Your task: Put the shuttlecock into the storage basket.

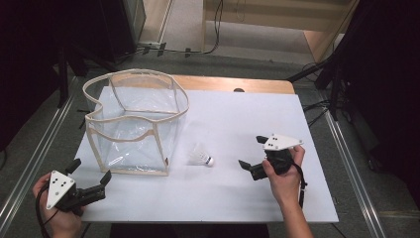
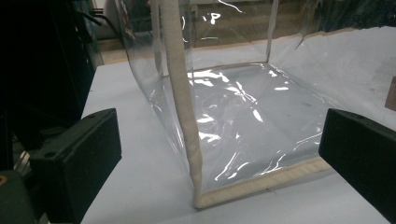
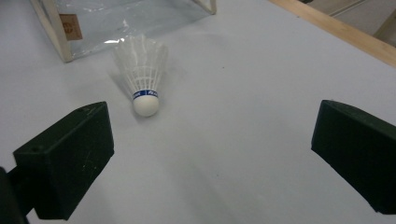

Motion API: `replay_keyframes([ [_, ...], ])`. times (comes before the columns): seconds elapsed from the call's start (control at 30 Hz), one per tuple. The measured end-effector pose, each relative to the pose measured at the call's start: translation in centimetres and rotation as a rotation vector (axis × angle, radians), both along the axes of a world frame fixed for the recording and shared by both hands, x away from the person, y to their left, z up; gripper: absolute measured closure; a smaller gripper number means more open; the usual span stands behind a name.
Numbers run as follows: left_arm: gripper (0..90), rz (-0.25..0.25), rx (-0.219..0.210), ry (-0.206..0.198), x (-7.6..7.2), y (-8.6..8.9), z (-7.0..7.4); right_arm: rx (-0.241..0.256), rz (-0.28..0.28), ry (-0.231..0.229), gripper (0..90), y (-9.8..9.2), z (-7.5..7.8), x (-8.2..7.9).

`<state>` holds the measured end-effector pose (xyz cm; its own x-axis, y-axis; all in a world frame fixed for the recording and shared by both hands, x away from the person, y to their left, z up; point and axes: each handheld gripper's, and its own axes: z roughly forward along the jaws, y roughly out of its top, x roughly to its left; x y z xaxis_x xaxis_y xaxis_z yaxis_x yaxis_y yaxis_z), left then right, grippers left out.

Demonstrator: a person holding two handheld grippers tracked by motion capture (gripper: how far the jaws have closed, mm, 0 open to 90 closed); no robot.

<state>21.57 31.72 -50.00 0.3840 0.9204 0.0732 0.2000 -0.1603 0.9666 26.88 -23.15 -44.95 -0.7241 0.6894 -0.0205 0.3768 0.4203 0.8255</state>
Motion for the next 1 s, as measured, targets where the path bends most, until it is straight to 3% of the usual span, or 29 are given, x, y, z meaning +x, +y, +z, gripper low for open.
replay_keyframes([
  [0.5, 0.0, -0.002, -0.004, 0.000, 0.1, 0.0, 0.0, -0.161, 0.061, 0.044, 0.0, 4.3, -0.1, 1.5],
  [0.67, 0.0, -0.003, -0.005, 0.000, 0.1, 0.0, 0.0, -0.174, 0.084, 0.065, 0.0, 5.2, -0.3, 1.9],
  [1.0, 0.0, -0.006, -0.008, -0.001, 0.1, 0.1, 0.0, -0.200, 0.098, 0.157, 0.0, 7.1, -1.5, 3.0],
])
